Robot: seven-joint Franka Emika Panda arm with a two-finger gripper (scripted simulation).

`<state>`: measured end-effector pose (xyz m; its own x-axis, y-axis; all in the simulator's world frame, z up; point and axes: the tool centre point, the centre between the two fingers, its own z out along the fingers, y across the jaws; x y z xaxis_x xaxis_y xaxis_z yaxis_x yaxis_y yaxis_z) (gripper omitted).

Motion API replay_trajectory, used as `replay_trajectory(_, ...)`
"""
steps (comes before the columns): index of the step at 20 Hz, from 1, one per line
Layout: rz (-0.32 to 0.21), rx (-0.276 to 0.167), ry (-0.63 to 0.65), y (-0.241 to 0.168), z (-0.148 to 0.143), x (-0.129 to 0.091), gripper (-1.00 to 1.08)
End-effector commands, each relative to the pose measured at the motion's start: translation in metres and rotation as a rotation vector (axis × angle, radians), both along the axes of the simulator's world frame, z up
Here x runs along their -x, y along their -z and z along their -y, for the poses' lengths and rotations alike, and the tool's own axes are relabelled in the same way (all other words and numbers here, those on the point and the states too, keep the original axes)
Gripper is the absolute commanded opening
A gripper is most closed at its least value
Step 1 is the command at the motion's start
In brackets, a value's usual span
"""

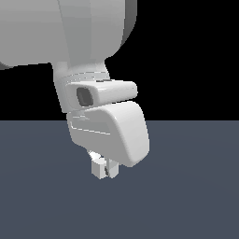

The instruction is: Plug the charger into the wall socket.

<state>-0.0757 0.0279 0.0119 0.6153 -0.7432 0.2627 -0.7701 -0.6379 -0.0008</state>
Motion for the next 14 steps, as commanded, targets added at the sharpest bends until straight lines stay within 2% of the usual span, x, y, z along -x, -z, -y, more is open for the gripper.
replay_trajectory(1, 0.0, 0.0, 0.0, 0.0003, 0.0001, 0.0001, -1.0)
replay_trajectory(8, 0.0, 0.0, -0.019, -0.0017, 0.0, -0.0017, -1.0)
replay_trajectory(14, 0.001, 0.002, -0.092, -0.0085, 0.0001, -0.0084, -1.0)
